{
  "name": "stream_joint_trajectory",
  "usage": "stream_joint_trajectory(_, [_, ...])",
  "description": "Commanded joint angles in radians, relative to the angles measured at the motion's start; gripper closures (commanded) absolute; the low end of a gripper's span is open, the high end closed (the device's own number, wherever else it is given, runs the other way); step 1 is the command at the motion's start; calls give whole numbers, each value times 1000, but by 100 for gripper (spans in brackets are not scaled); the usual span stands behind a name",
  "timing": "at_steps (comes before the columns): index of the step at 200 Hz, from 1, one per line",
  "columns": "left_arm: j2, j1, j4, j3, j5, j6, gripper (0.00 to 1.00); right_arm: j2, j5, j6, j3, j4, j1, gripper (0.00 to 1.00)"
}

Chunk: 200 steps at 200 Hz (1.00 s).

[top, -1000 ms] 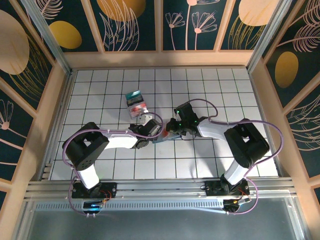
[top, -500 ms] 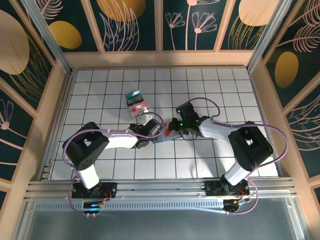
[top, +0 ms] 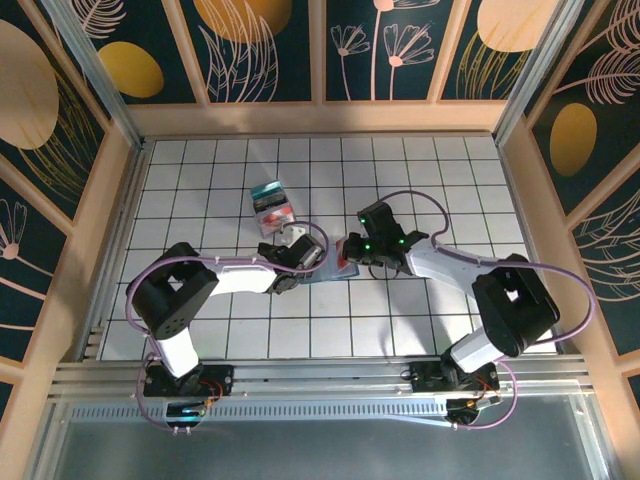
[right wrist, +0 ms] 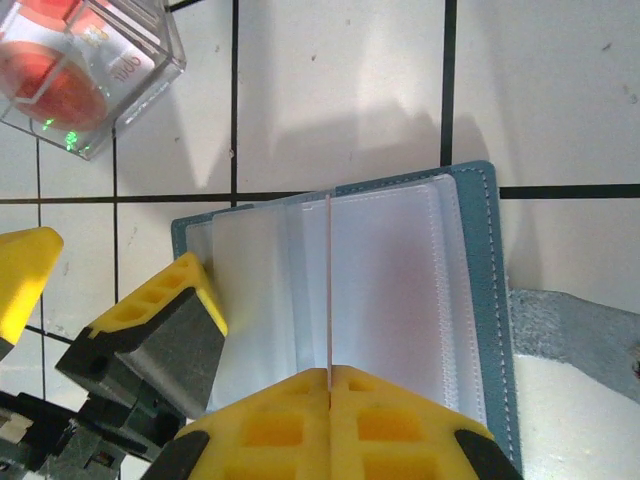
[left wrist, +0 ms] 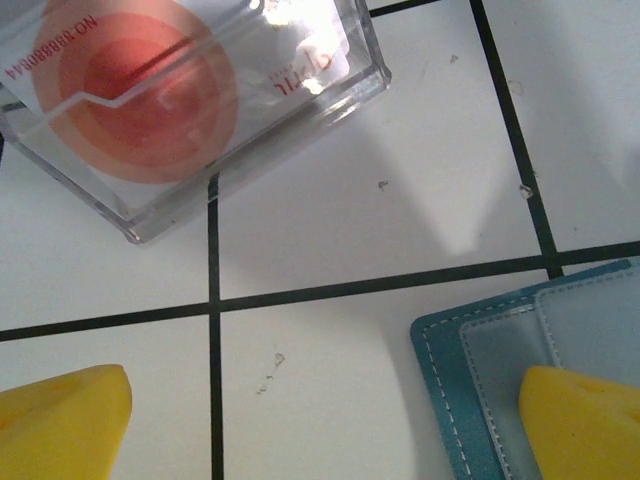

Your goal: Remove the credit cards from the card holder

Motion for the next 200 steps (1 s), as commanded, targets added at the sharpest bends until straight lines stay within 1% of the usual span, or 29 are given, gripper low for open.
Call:
stream_joint_trajectory(1, [-22,6,-54,32,-29,32,1,-52,45,-22,19,-22,-7,100])
stream_joint_trajectory(22, [-54,6,-68,38,-24,37,1,-84,66,-25,4,-18,-11,100])
stream_joint_trajectory(26, [-86,6,-69,39,-22,37,1,-90,69,-25,2,-18,-10,100])
stream_joint_trajectory(58, [-179,6,-71,41,-3,30,1,-148,94,-26,-28,1,-16,100])
stream_joint_trajectory(90, [-278,21,-40,35,63,10,1,-212,97,-21,-67,46,-24,100])
stream_joint_trajectory(103, [-322,37,-9,19,120,-3,1,-238,89,-18,-82,72,-26,100])
stream_joint_trajectory(141, [-447,108,117,-58,346,-59,1,-310,13,-25,-128,183,-35,100])
stream_joint_trajectory(183, [-508,137,185,-87,493,-78,1,-370,-75,-25,-166,319,-39,100])
stream_joint_trajectory(200, [-519,141,236,-101,572,-81,1,-385,-117,-19,-180,382,-40,100])
